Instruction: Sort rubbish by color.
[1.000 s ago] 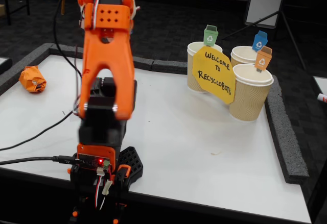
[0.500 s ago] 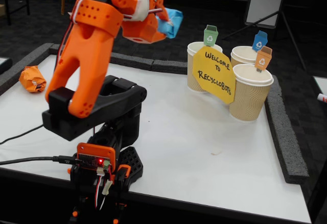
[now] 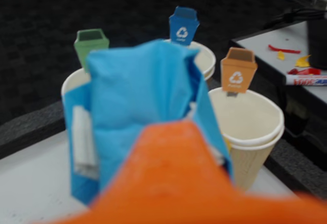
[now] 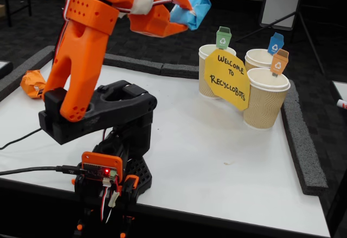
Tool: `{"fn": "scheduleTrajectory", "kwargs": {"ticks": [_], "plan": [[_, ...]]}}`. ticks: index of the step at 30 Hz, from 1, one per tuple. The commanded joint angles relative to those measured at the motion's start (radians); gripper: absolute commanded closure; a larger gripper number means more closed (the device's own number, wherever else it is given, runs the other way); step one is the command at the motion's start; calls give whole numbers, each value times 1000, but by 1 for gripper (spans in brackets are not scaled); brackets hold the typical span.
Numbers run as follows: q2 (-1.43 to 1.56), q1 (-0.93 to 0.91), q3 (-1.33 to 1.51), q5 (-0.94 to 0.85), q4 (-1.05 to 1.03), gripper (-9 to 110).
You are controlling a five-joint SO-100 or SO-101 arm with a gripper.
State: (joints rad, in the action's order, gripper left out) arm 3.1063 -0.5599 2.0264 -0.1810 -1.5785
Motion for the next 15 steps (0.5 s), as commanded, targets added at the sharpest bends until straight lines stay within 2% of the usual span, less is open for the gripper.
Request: {"fn": "scheduleTrajectory", "kwargs": {"ticks": [1, 15], "plan": [[0, -31, -89, -18, -12, 101], [-2, -43, -80, -18, -2, 101]]}}
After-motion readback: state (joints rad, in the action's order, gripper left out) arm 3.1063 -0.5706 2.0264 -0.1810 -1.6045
